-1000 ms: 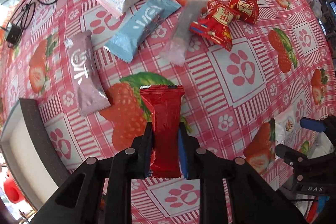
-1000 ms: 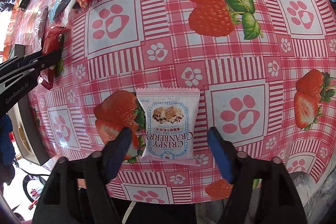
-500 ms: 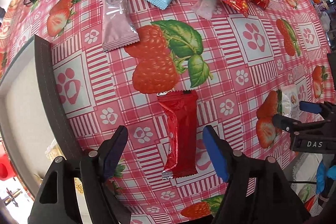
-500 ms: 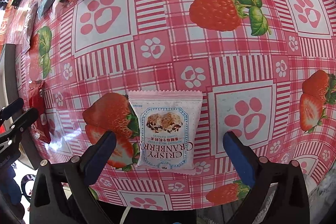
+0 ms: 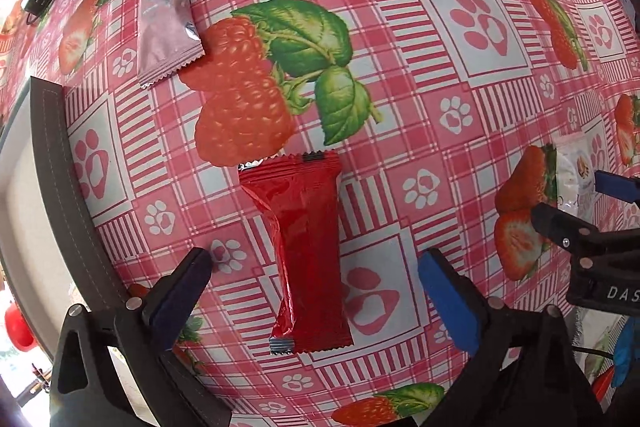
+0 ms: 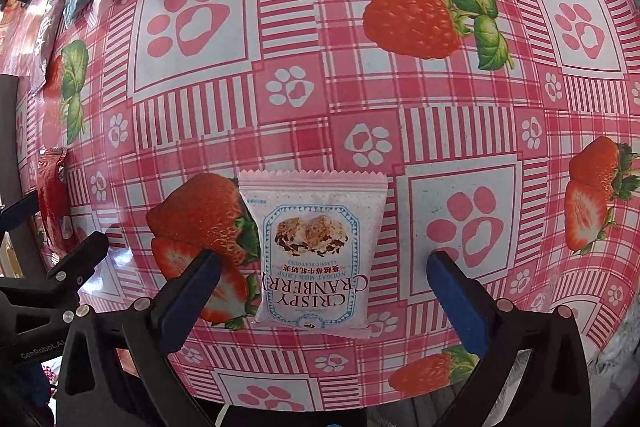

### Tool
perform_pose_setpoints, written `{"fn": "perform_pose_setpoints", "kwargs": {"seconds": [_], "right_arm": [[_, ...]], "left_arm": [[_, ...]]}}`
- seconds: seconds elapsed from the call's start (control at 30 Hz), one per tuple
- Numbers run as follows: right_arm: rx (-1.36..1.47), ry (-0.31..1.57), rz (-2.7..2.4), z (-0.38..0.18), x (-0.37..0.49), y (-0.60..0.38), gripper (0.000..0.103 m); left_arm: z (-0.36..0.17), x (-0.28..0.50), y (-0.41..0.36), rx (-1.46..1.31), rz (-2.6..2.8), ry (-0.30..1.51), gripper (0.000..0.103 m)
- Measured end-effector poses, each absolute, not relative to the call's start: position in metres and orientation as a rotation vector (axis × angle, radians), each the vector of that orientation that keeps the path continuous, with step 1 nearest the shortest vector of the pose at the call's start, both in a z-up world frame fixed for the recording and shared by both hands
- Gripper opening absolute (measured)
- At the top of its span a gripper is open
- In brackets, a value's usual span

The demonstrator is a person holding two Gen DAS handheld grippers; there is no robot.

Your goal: Organize snacks

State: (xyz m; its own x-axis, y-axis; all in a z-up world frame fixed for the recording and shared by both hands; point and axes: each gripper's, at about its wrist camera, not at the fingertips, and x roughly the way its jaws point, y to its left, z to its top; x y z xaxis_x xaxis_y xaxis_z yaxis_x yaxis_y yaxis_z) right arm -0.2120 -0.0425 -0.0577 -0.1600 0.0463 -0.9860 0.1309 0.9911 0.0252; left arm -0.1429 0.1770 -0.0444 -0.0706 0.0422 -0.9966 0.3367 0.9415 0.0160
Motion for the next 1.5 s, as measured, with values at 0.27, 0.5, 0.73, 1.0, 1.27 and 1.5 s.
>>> {"fn": "perform_pose_setpoints", "kwargs": {"seconds": [0.27, 0.5, 0.73, 1.0, 1.27, 1.5], "right_arm": [[0.134, 1.728, -0.076, -0.056, -0.217, -0.043, 0.103], [0.131, 1.726, -0.073, -0.055, -0.218, -0.043, 0.103], [0.127, 1.736, -0.068, -0.055, -0.216, -0.043, 0.103], [0.121, 1.730, -0.062, -0.054, -0.217, -0.043, 0.103], [0.121, 1.729, -0.062, -0.054, -0.217, -0.043, 0.103], [0.120, 1.729, -0.061, -0.054, -0.218, -0.043, 0.103]], "left_arm": [[-0.027, -0.143, 0.213, 0.224, -0.180, 1.643, 0.103], [-0.037, -0.136, 0.210, 0.202, -0.150, 1.678, 0.103], [-0.037, -0.142, 0.205, 0.201, -0.153, 1.647, 0.103], [-0.030, -0.155, 0.198, 0.199, -0.149, 1.640, 0.103], [-0.032, -0.156, 0.196, 0.200, -0.149, 1.640, 0.103], [-0.034, -0.157, 0.194, 0.200, -0.148, 1.639, 0.103]]}}
